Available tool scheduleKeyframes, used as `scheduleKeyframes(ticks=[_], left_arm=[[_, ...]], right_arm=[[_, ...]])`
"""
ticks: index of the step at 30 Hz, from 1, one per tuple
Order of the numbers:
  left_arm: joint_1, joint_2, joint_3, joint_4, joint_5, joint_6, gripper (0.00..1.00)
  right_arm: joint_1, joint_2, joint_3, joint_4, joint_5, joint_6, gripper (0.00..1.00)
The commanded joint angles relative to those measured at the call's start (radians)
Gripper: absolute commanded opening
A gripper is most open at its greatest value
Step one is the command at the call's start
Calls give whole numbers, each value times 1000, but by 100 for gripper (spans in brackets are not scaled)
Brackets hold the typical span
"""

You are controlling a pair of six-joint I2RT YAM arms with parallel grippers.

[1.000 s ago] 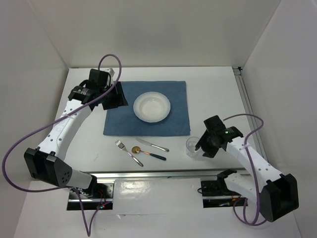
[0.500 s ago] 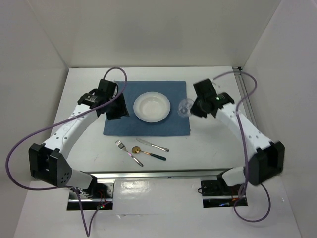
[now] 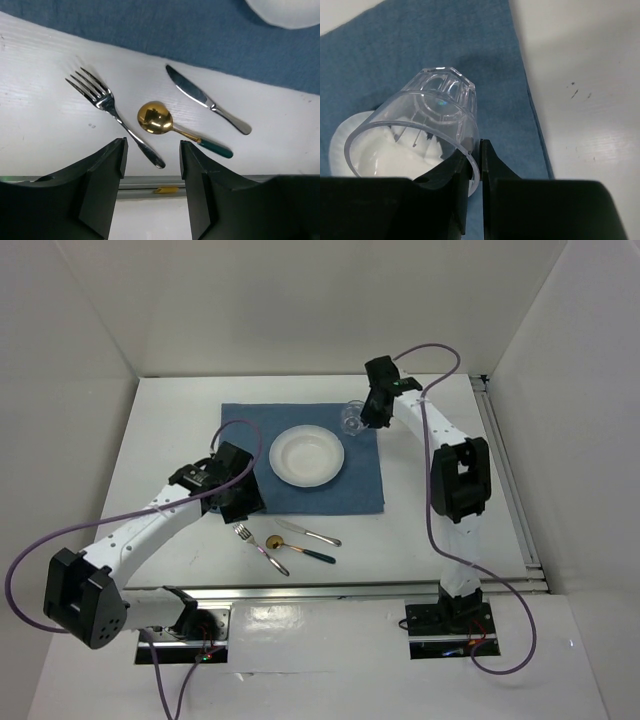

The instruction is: Set the dinner table for one person

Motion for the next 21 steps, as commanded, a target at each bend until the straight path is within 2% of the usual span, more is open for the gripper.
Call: scheduleKeyframes(ticks=[1,9,12,13,14,15,17,18,21], left_arm=[[-31,-15,-32,32,-25,-68,63],[-63,29,-127,100,15,-70,64],[-63,38,-155,100,6,-90,65],[-63,38,-170,100,5,-90,66],[-63,38,-180,100,5,-90,66],[-63,50,-180,100,5,-75,69],[-63,92,-180,75,5,-74,70],[-63,107,-180,75,5,-74,70],[-63,138,-180,75,28,-74,69]], right_arm=[[-12,47,71,32,-1,-21,0],[-12,130,102,85,9,-21,0],[-12,164,128,62,9,-10,27],[-12,164,128,62,9,-10,47],[-12,164,137,62,9,-10,72],[-12,164,137,62,0,-10,81],[-12,152,137,62,0,-10,93],[-12,137,137,62,0,-10,96],[-12,86,149,53,13,-19,98]])
